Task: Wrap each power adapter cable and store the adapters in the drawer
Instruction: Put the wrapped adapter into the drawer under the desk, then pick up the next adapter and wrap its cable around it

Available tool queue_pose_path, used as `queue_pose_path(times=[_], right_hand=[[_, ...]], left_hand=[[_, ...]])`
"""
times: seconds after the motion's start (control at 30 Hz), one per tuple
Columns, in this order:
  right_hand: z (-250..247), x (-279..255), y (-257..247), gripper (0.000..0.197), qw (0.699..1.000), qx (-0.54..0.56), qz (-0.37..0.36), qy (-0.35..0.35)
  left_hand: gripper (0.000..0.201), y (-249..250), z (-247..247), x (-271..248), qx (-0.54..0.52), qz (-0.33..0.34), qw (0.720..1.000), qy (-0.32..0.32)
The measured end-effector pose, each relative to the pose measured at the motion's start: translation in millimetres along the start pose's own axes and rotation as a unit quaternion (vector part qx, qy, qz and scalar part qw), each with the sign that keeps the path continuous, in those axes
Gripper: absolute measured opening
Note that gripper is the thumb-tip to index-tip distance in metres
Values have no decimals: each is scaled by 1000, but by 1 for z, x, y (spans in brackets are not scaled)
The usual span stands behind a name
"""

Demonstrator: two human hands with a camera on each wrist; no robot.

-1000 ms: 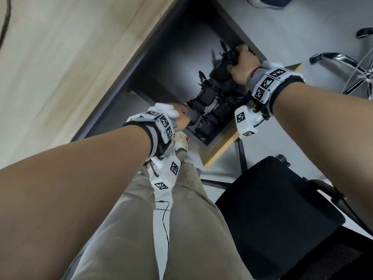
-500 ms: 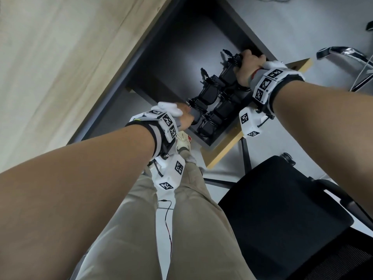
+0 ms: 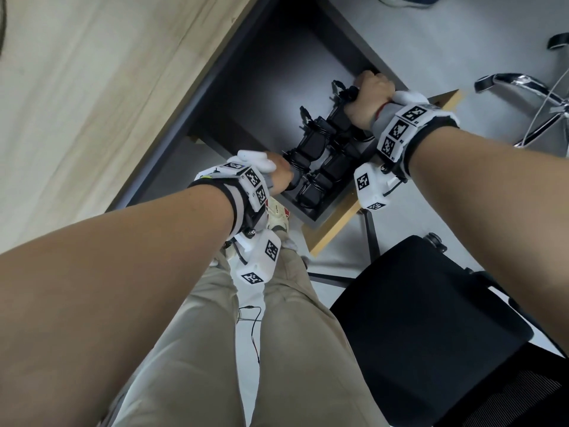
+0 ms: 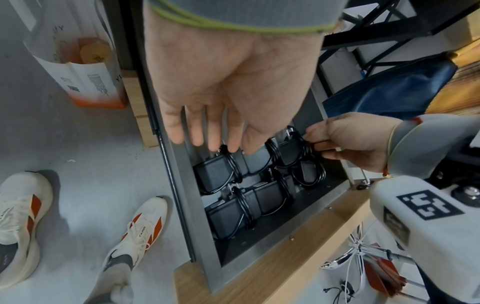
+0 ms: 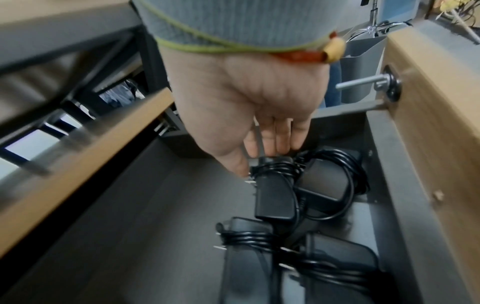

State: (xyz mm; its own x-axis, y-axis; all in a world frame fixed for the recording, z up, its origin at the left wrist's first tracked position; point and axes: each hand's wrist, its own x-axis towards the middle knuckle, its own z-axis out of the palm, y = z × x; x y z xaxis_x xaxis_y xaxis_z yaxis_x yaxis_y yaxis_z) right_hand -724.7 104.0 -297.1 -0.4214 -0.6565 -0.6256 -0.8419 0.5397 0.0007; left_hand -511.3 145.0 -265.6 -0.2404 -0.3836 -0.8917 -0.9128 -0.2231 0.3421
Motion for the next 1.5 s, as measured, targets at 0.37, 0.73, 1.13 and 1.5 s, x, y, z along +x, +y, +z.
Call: queue_pose_path(times=[0.37, 0.73, 1.13, 1.5], right_hand=[[-75, -99, -49, 18, 982, 176, -61, -5], [-179, -208, -191, 21, 947, 255, -194, 37], [-173, -268, -351, 17, 931, 207, -300, -17], [-111, -284, -449, 19, 938, 161, -299, -74]], left_hand=[[29, 40, -47, -75, -116, 38, 991, 46], [12, -4, -169, -206, -275, 73, 939, 194], [23, -172, -264, -261, -380, -6, 835, 397], [78, -289, -304, -258, -324, -159, 824, 437]])
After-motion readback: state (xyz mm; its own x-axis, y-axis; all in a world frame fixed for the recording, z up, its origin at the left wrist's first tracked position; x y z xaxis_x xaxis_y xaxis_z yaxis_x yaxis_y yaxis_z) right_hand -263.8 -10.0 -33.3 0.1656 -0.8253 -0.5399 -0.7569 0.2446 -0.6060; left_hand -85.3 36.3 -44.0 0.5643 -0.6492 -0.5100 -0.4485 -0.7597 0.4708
